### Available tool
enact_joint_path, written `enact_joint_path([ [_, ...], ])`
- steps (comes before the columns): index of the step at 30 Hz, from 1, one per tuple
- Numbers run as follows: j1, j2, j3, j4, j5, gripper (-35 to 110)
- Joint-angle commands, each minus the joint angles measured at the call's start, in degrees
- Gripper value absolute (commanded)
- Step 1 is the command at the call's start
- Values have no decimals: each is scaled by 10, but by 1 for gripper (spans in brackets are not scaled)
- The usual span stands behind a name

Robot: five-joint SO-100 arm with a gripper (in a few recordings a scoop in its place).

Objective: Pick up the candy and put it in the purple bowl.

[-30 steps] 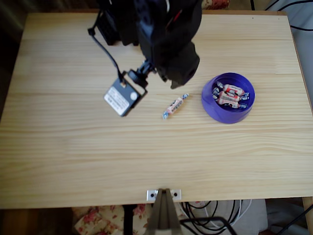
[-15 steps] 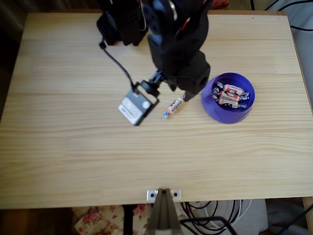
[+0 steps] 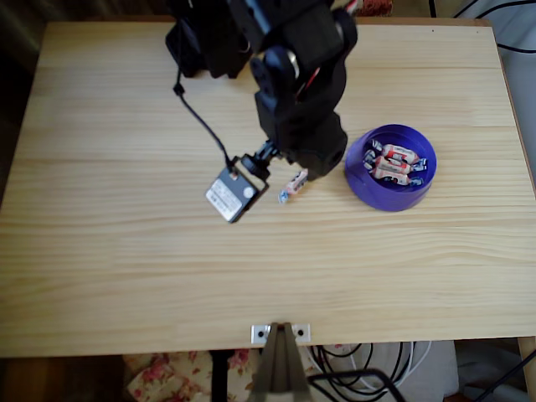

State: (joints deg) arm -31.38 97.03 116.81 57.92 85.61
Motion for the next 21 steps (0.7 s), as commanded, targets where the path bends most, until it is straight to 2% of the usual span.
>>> enact_joint_path([
  [1,0,10,-9,-15,-6,17],
  [10,-2,-16,-7,-48,-11,16],
  [14,-6,-37,-7,-73,-24,8],
  [21,-3,-43,5,-70,-17,3],
])
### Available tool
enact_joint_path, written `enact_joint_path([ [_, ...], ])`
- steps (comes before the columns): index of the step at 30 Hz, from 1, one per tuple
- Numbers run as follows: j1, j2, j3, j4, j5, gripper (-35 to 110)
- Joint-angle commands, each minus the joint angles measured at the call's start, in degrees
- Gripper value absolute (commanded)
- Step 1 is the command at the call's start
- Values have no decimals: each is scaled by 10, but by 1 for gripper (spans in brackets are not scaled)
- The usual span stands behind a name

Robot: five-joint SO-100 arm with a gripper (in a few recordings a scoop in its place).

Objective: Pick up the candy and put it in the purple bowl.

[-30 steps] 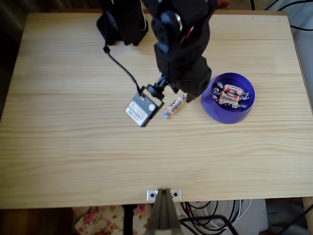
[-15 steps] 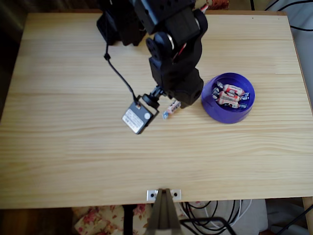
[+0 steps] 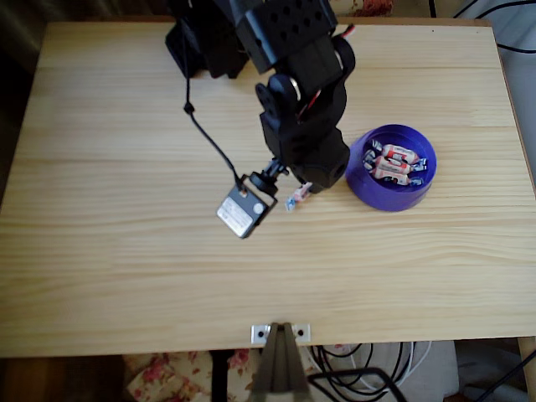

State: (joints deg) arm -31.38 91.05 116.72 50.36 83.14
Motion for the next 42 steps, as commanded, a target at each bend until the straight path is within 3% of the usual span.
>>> enact_joint_path([
  [1,-2,22,11,4,9,1],
  [9,12,108,38,40,-2,-1],
  [18,28,338,117,88,-72,-1],
  [24,-26,443,138,122,-98,-1],
  [35,-123,509,160,39,-264,-1],
  [42,-149,469,137,-9,-305,-1],
])
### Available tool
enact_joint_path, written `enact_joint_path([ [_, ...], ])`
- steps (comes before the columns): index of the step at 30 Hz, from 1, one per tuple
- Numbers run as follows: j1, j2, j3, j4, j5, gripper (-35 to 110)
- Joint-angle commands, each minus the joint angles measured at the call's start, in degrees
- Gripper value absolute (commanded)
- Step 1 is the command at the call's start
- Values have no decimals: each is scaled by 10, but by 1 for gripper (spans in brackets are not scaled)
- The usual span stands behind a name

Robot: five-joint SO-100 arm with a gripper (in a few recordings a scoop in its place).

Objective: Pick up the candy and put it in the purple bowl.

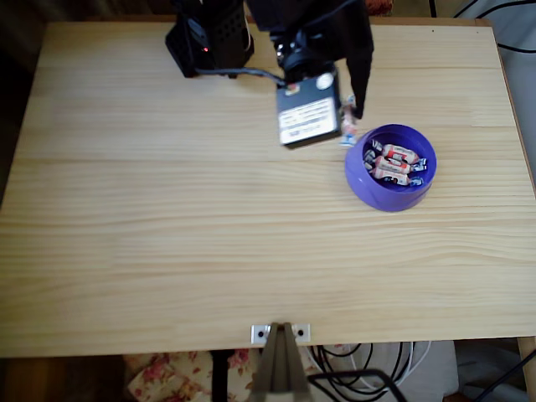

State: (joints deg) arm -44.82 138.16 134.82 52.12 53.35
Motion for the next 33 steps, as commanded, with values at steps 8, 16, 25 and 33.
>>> enact_joint_path([
  [8,-31,-152,-150,-72,-26,-1],
  [16,-46,-229,-196,-100,-48,-1],
  [25,-80,-279,-195,-132,-37,-1],
  [33,-97,-307,-212,-136,-29,2],
])
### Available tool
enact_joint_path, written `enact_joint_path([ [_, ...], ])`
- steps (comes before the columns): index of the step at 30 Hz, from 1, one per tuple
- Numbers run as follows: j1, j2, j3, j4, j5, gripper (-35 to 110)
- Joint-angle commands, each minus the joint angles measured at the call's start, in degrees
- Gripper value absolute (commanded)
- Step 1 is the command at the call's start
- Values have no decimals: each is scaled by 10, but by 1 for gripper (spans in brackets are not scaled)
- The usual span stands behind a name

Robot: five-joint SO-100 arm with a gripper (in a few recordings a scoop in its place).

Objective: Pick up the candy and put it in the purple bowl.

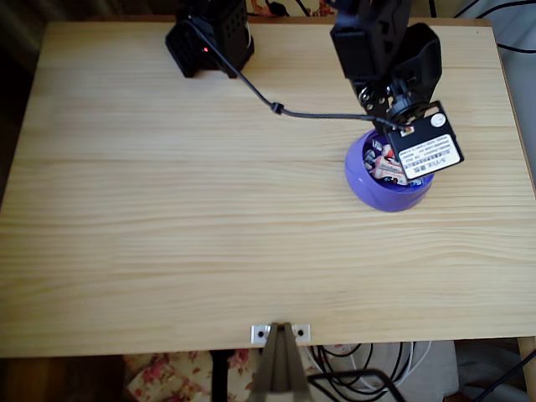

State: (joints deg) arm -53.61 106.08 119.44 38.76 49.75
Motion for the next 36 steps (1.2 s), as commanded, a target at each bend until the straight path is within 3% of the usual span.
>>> enact_joint_path([
  [1,-9,15,-61,-1,9,3],
  [19,-16,18,-83,17,14,22],
  [23,-10,33,-72,17,10,16],
  [26,-2,49,-65,20,1,0],
  [36,95,217,45,61,-84,0],
])
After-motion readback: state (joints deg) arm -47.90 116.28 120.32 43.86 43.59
